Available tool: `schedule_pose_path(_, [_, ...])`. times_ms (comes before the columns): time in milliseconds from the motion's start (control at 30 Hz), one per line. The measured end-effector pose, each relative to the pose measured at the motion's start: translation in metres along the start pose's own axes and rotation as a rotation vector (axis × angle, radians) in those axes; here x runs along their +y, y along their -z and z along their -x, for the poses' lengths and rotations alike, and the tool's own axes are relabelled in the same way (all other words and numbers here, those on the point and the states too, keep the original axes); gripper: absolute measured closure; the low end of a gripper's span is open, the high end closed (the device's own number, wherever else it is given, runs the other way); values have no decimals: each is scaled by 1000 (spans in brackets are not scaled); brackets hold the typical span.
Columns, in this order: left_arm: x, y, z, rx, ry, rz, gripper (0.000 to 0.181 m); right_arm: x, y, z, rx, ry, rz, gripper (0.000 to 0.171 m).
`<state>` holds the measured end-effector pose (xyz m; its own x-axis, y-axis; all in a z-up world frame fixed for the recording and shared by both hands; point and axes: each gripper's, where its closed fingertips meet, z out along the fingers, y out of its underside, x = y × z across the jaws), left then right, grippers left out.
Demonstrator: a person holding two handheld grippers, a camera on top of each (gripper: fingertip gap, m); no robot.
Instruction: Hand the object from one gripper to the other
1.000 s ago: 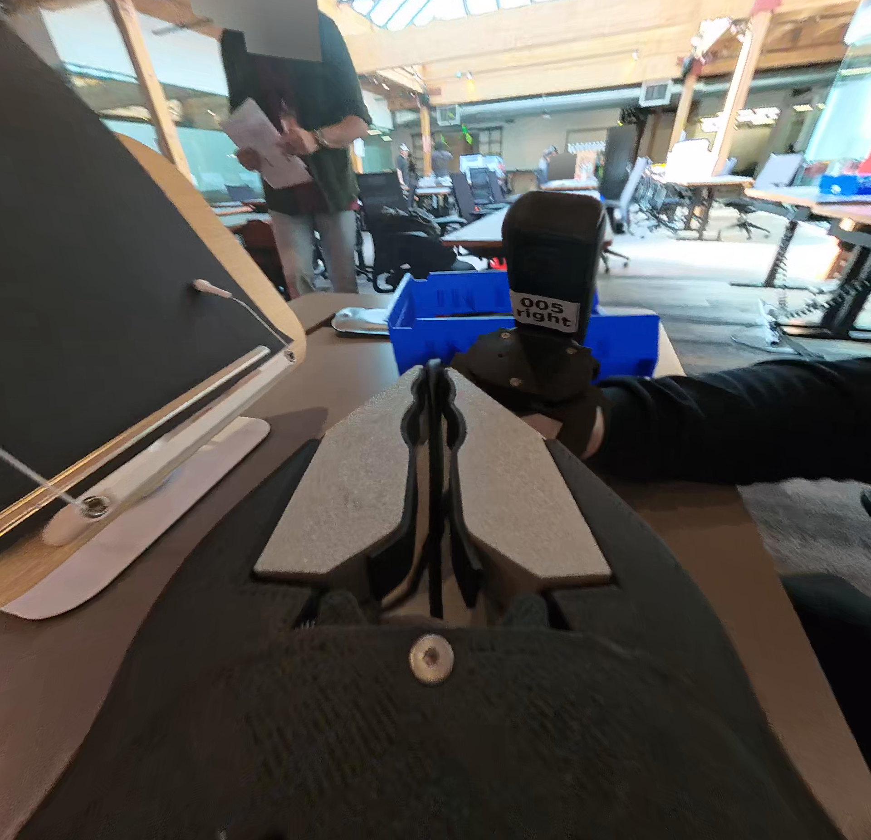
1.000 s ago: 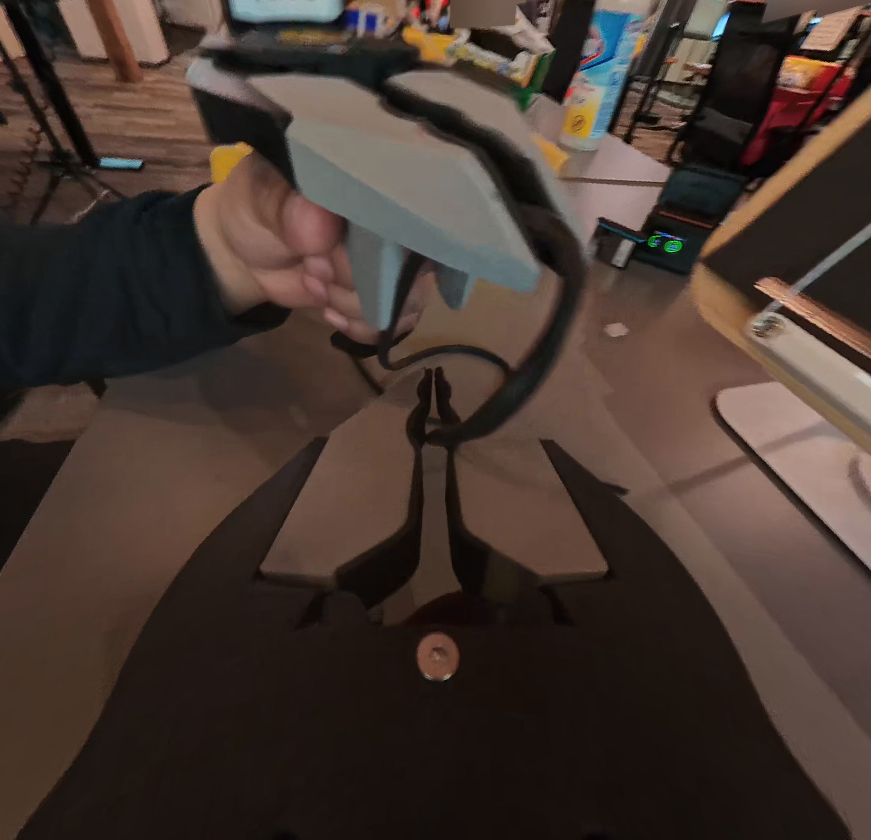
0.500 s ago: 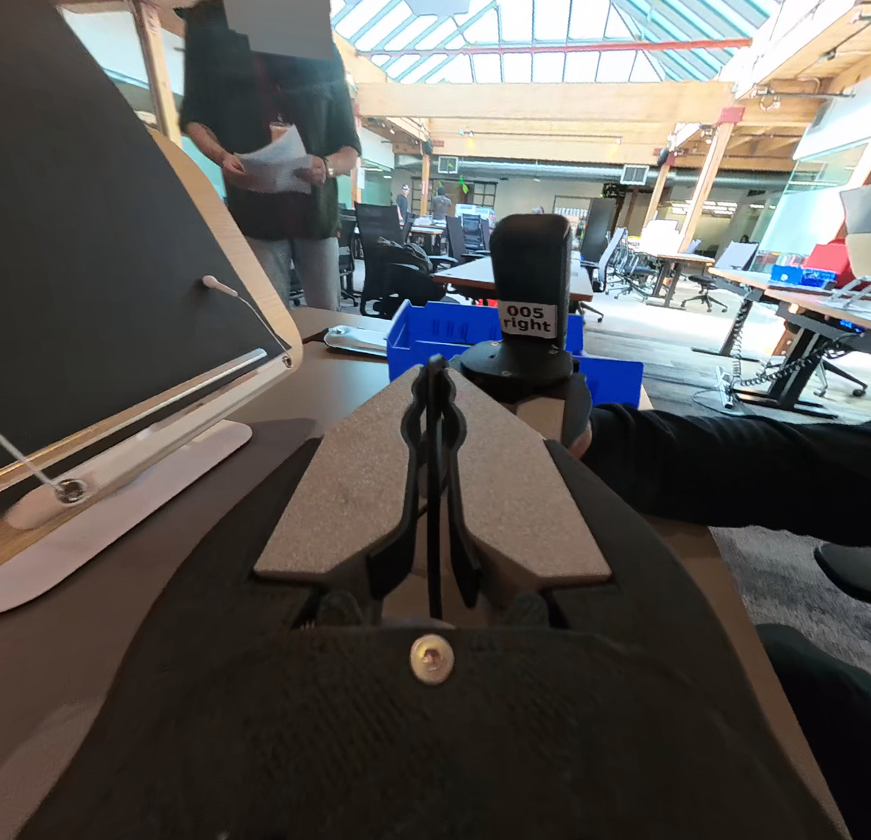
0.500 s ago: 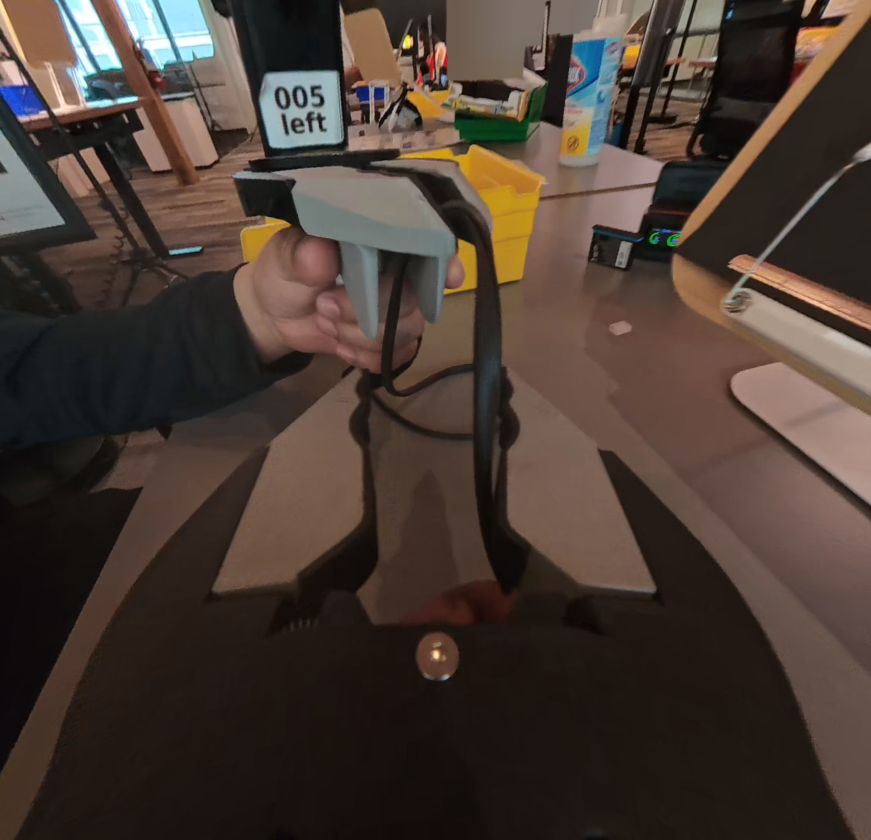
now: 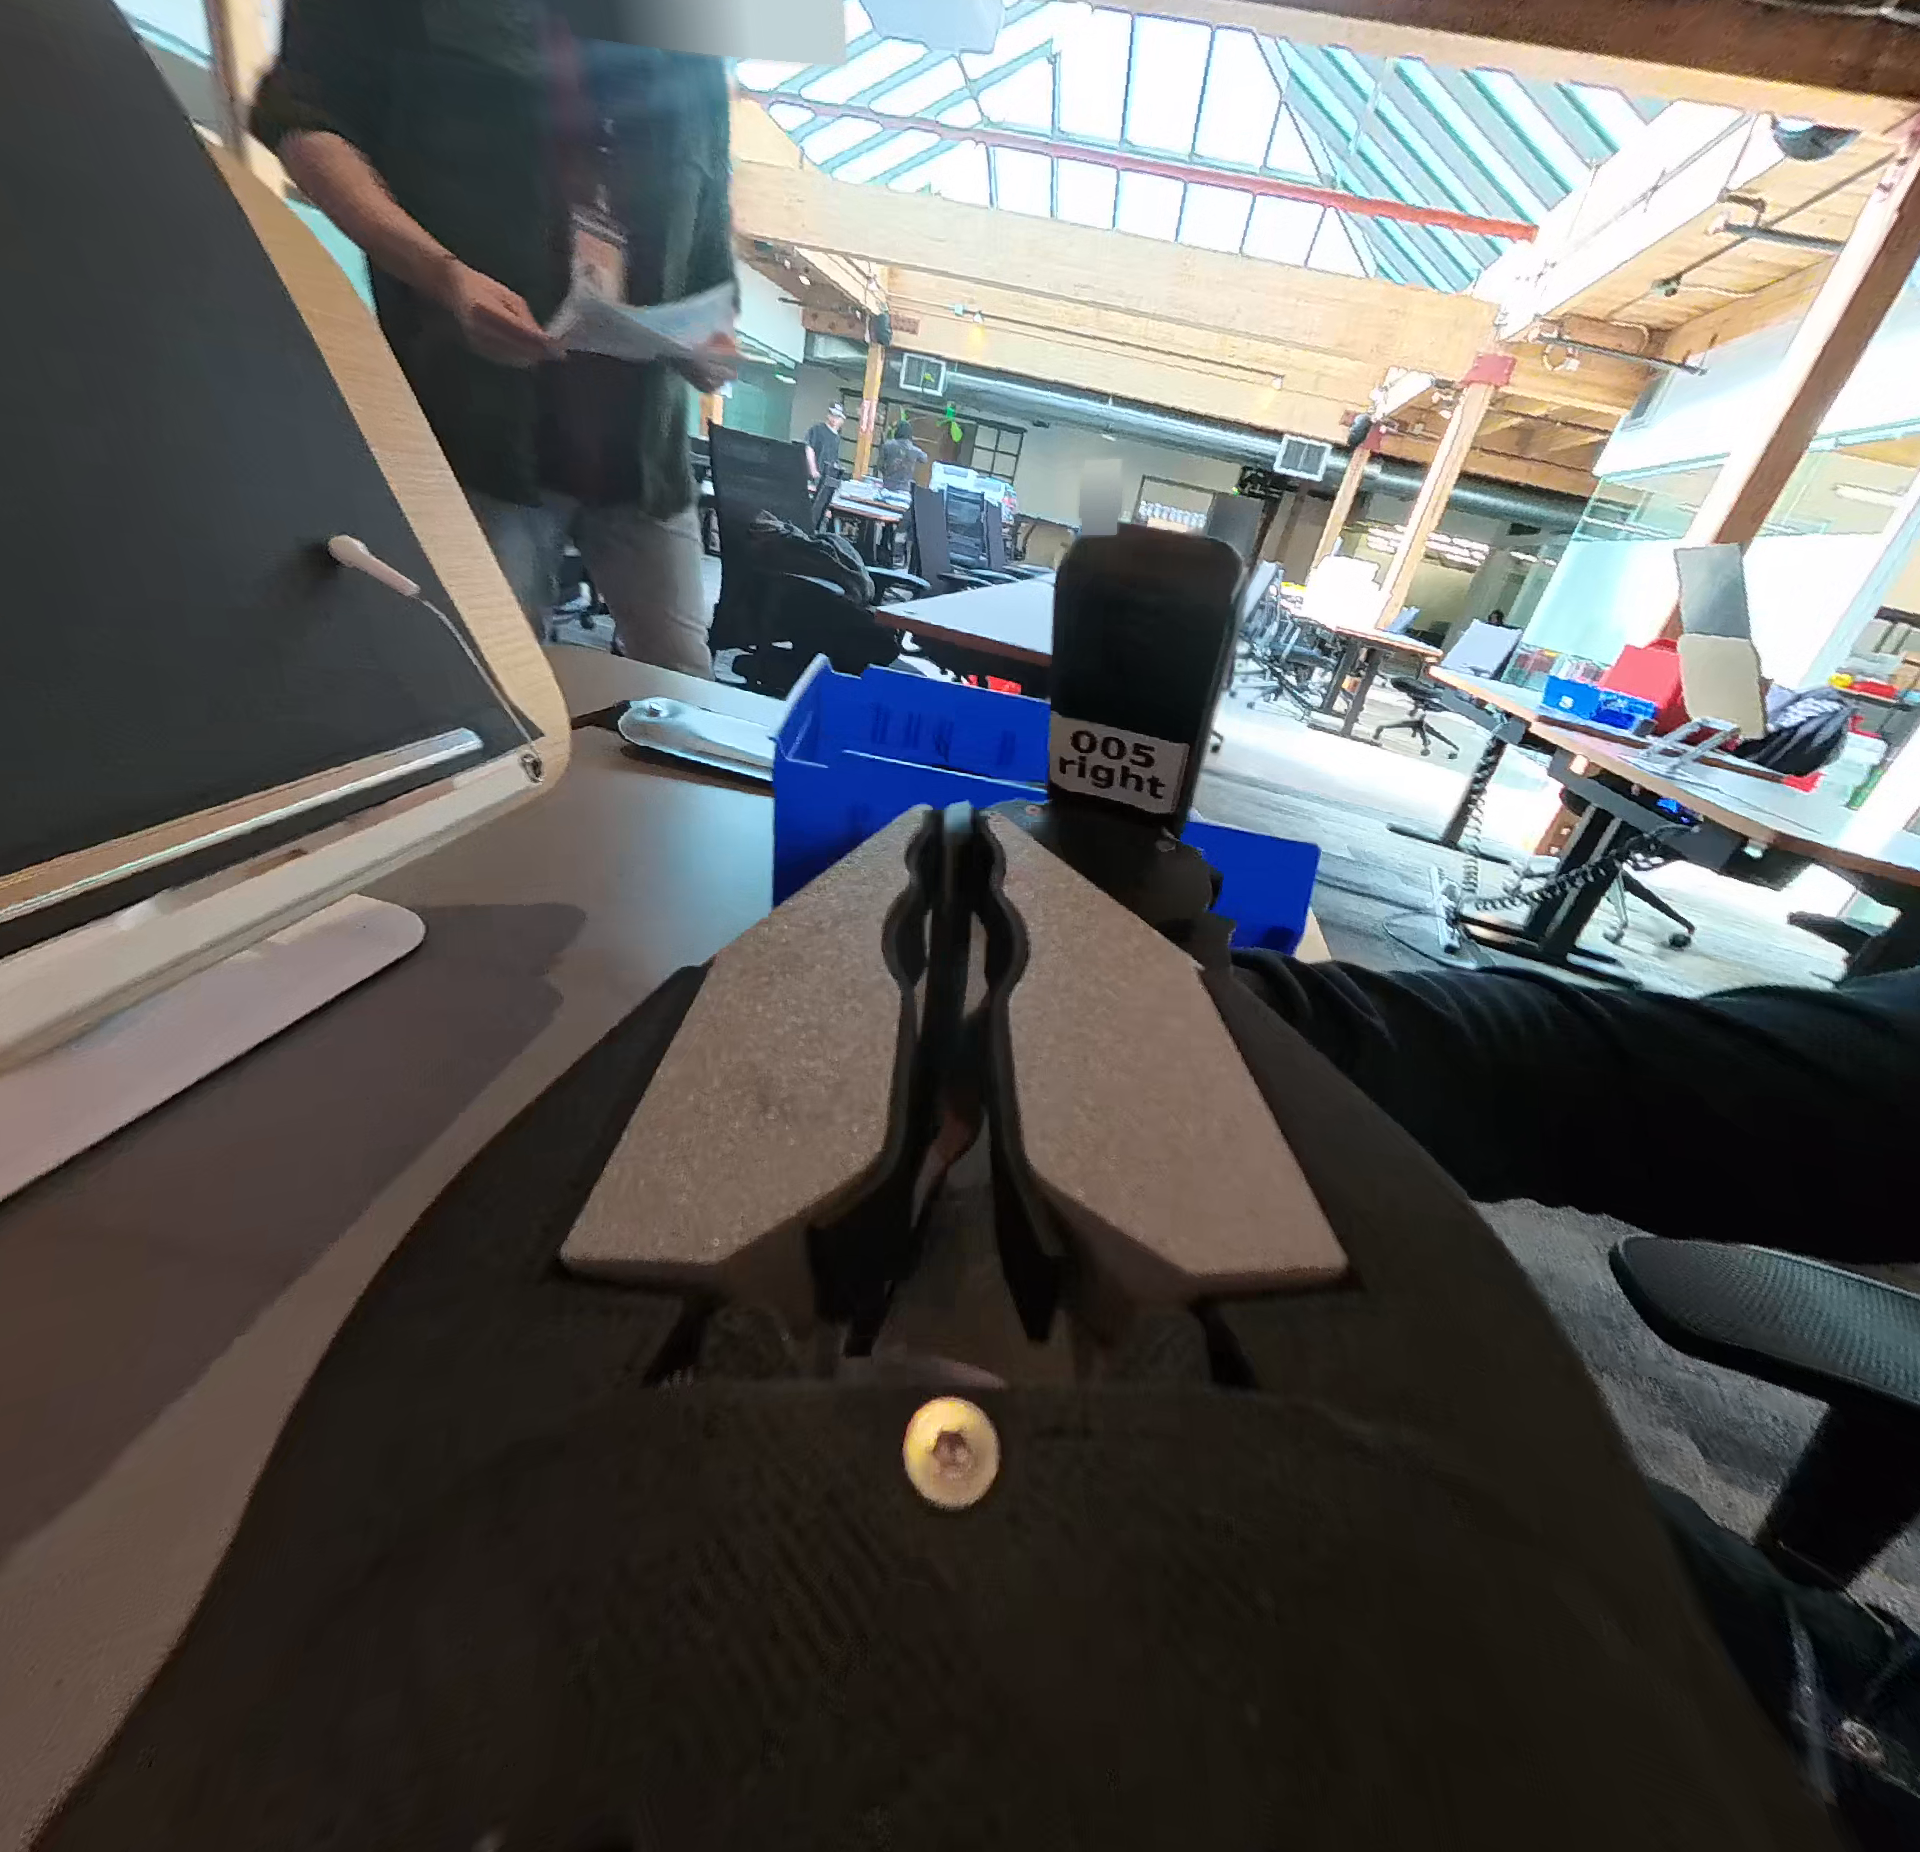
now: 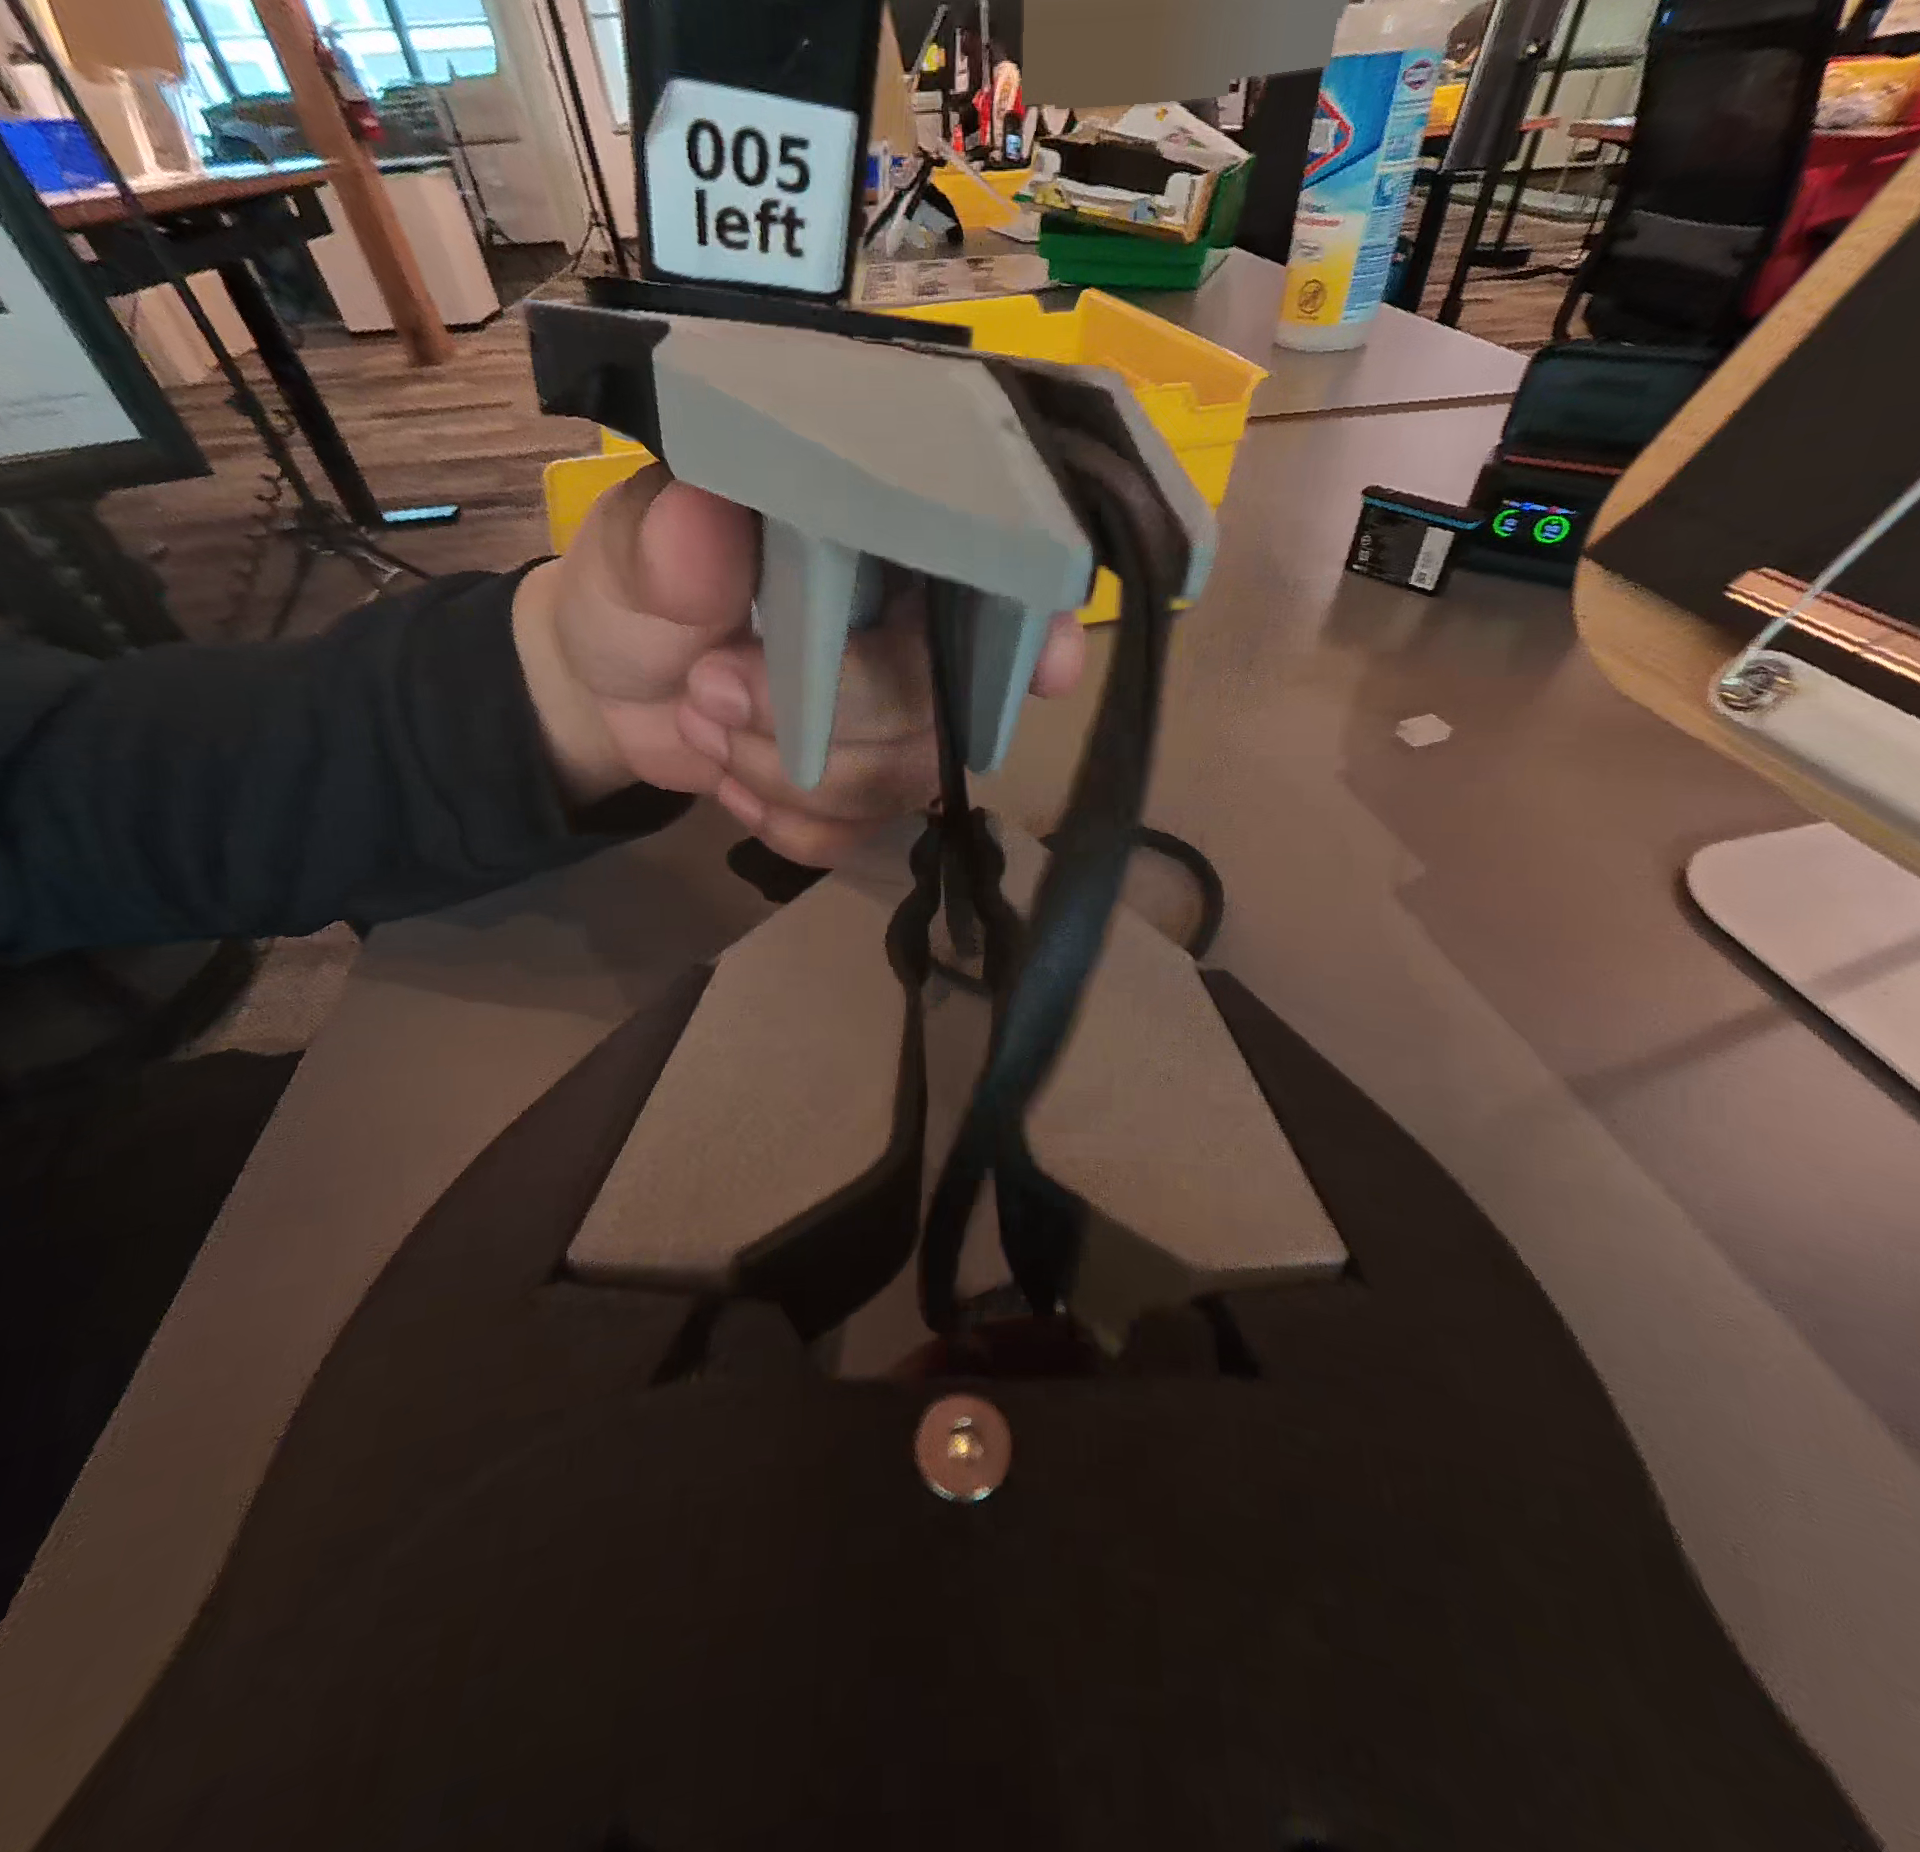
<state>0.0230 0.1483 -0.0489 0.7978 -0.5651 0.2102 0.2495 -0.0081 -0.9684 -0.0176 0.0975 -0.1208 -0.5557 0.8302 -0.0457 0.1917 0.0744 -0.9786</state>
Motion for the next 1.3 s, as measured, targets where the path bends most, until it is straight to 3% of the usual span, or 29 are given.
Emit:
schedule_pose_path(167, [-17, 14, 18, -76, 12, -107, 176, -8, 14, -19, 100, 4, -24, 171])
schedule_pose_path(267, [-24, 25, 37, -192, 11, -139, 153, -18, 29, -36, 184, -5, -67, 171])
schedule_pose_path(367, [-28, 33, 41, -228, -31, -141, 155, -33, 51, -55, 277, -33, -146, 171])
schedule_pose_path(433, [-18, 29, 39, -206, -45, -68, 157, -41, 67, -66, 327, -62, -202, 171])
schedule_pose_path(567, [31, 8, 35, -177, -77, 192, 142, -50, 88, -80, 391, -106, -271, 171])
schedule_pose_path(667, [66, -5, 38, -223, -200, 364, 130, -57, 91, -75, 345, -133, -316, 171])
schedule_pose_path(800, [89, -23, 33, -238, -281, 422, 122, -67, 84, -60, 235, -199, -379, 171])
schedule_pose_path(1033, [92, -43, 6, -158, -346, 350, 133, -76, 73, -38, 87, -256, -433, 171])
schedule_pose_path(1100, [94, -41, 19, -233, -372, 388, 174, -73, 69, -36, 60, -271, -417, 171])
schedule_pose_path(1133, [96, -38, 24, -249, -384, 419, 176, -72, 69, -35, 53, -265, -403, 171])
schedule_pose_path(1267, [75, -24, 40, -298, -265, 335, 179, -67, 80, -53, 174, -228, -381, 167])
schedule_pose_path(1300, [66, -20, 46, -322, -234, 297, 178, -64, 82, -61, 225, -226, -375, 154])
